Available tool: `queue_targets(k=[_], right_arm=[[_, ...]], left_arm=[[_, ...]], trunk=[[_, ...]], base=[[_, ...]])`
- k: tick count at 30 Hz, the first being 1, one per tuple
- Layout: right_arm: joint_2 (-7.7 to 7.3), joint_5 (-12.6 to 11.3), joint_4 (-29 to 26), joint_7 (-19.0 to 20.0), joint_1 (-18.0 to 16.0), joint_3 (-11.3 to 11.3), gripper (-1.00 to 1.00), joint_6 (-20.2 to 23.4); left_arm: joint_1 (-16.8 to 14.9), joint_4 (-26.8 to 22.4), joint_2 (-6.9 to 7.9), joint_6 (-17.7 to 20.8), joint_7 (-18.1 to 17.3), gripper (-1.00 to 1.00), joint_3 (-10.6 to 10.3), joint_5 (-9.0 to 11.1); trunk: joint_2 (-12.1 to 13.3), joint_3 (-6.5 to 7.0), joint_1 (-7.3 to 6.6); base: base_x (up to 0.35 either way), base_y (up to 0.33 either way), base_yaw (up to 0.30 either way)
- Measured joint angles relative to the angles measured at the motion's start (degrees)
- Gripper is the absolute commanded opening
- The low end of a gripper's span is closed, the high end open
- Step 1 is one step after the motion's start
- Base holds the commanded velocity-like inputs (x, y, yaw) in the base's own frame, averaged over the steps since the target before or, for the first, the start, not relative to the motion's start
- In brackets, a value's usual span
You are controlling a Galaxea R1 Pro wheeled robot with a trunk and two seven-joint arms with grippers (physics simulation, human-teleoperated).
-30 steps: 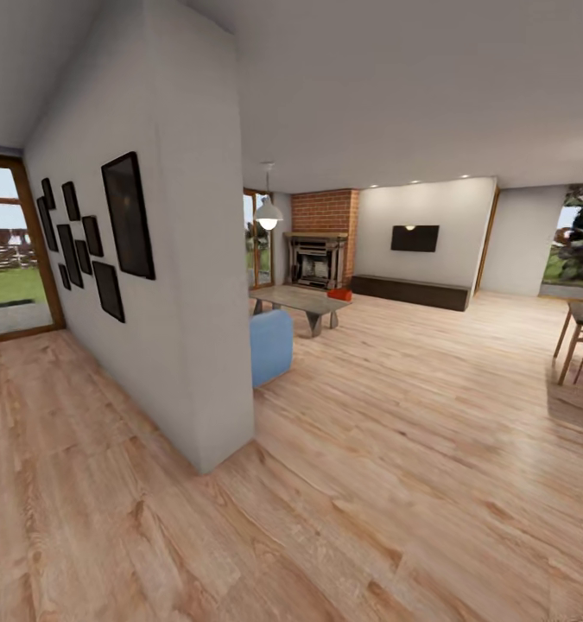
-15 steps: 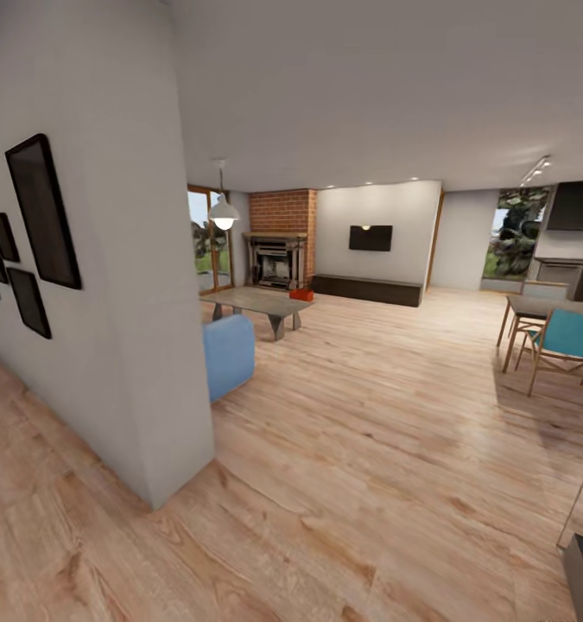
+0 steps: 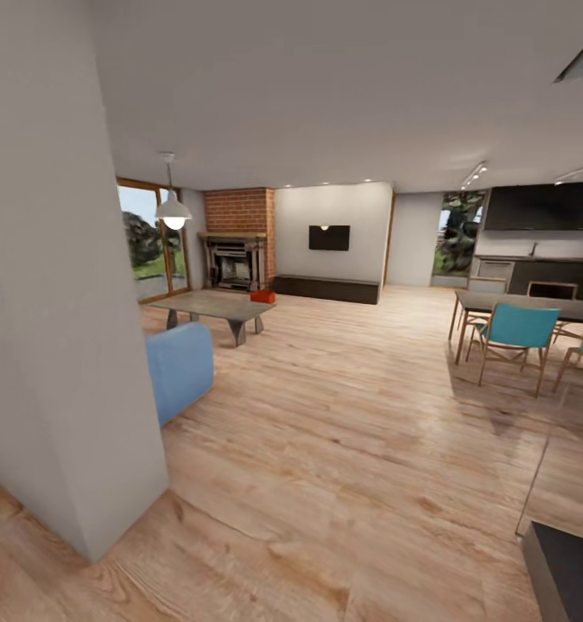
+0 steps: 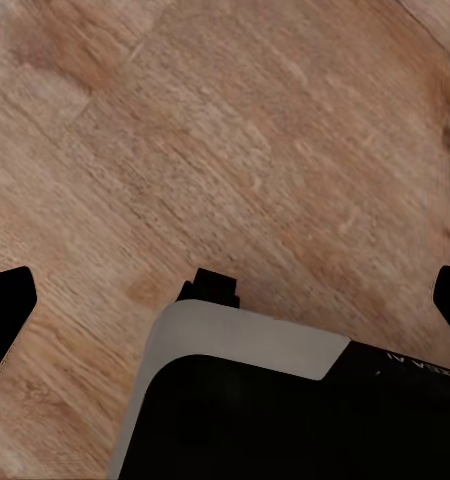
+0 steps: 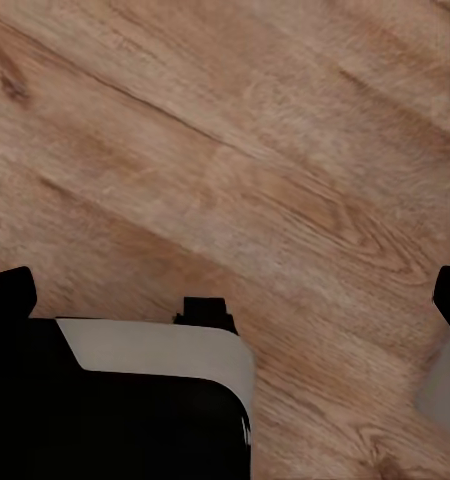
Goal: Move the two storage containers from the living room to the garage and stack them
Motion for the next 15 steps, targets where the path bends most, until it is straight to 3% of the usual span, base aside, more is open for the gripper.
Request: queue_targets(k=[15], right_arm=[[0.0, 0.0, 0.0, 0.0, 0.0, -0.01, 1.0, -0.02]], left_arm=[[0.0, 0.0, 0.0, 0.02, 0.0, 1.0, 0.0, 0.0]], trunk=[[0.0, 0.0, 0.0]], base=[[0.329, 0.0, -0.293]])
